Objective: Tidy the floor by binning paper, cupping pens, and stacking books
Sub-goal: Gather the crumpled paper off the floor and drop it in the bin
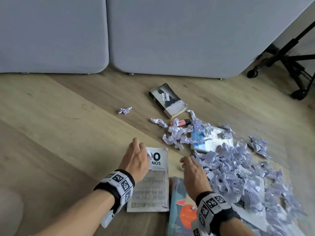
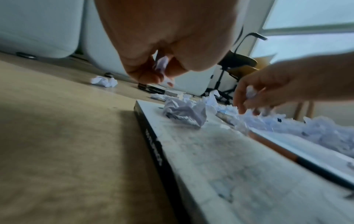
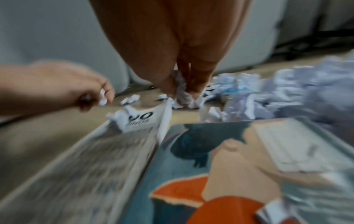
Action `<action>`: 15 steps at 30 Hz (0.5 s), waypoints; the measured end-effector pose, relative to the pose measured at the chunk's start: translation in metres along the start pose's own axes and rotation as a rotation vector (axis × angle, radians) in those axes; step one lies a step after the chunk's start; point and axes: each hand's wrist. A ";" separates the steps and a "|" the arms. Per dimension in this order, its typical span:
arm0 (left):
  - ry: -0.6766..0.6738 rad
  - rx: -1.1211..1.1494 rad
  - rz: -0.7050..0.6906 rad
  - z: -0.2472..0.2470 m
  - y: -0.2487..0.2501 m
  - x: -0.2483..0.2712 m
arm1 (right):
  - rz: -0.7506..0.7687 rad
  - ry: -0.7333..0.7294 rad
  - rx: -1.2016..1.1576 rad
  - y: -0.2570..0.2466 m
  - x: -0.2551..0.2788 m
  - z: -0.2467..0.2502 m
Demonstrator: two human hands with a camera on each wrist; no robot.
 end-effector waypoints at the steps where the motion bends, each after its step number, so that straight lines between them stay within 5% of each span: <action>1: -0.050 -0.030 -0.016 -0.005 0.004 -0.002 | -0.072 0.030 0.001 0.008 0.003 0.009; 6: -0.190 -0.283 -0.161 -0.028 0.013 -0.012 | -0.295 -0.103 0.225 0.051 -0.004 0.029; 10: -0.130 -0.319 -0.241 -0.044 0.016 -0.013 | -0.200 -0.351 0.136 0.059 -0.007 0.013; 15: -0.237 -0.347 -0.128 -0.032 0.026 -0.021 | -0.064 -0.294 0.120 0.062 -0.023 0.010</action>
Point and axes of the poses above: each hand's wrist, its own x-axis away from the middle knuckle, its own z-axis out of the back of the hand, y = z × x, and after that the axes turned 12 degrees about z, right-handed
